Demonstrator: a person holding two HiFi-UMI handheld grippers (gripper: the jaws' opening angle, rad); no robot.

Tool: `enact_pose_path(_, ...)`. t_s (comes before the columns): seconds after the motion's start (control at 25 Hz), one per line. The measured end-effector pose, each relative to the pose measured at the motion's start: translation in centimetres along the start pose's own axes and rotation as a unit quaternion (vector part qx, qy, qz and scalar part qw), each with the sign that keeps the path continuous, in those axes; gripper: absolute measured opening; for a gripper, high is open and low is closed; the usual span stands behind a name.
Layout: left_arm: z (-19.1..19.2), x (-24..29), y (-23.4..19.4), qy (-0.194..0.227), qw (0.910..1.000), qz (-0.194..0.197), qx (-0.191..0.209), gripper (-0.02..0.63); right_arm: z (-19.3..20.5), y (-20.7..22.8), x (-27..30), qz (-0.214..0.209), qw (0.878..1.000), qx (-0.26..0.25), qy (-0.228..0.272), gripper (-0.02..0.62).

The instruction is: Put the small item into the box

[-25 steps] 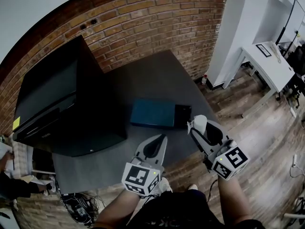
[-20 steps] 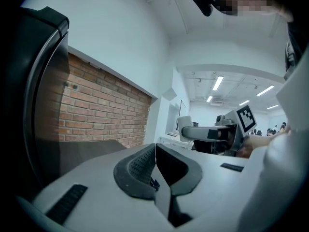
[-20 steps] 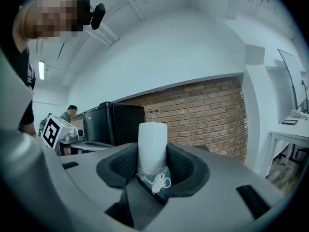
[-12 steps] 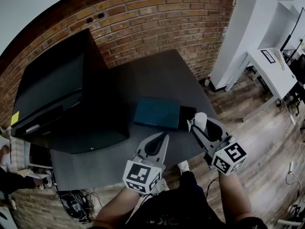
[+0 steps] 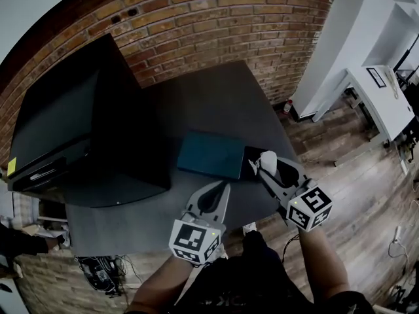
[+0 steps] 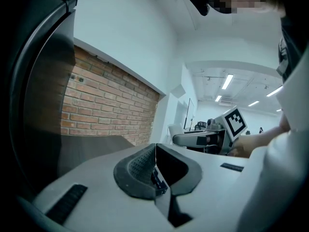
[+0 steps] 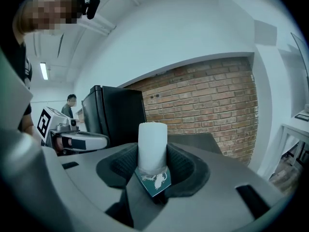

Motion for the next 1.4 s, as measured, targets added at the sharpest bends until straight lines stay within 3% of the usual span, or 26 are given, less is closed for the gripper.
enact_pose_path(0.48, 3.3, 5.0, -0.2, -0.021, 0.9997, 0.011, -0.003, 0.035, 4.9, 4.4, 4.2, -0.026, 0.996, -0.023, -0.08, 0.193)
enact_pose_path(0.92, 6.4, 8.2, -0.9, -0.05, 0.9987, 0.011, 0.002, 0.035, 10.5, 6.1, 7.5, -0.061, 0.979, -0.091, -0.174, 0.193)
enact_pose_path(1.16, 8.2, 9.7, -1.1, -0.073, 0.9973, 0.007, 0.004, 0.034, 13.3, 6.4, 8.4, -0.082, 0.956, -0.157, -0.233, 0.193)
enact_pose_path(1.4, 9.3, 10.5, -0.9, -0.087, 0.9962, 0.005, 0.002, 0.034, 15.9, 6.4, 9.3, -0.106, 0.913, -0.255, -0.3, 0.195)
Point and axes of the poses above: the fingertips, and each gripper's own axes: x forward along the fingers, y to its right, z out of its underside, the point moved 4 cm from there along -x, backward along the fingers, and after that the axes turned 5 degrees about z, right-handed, at the moved point
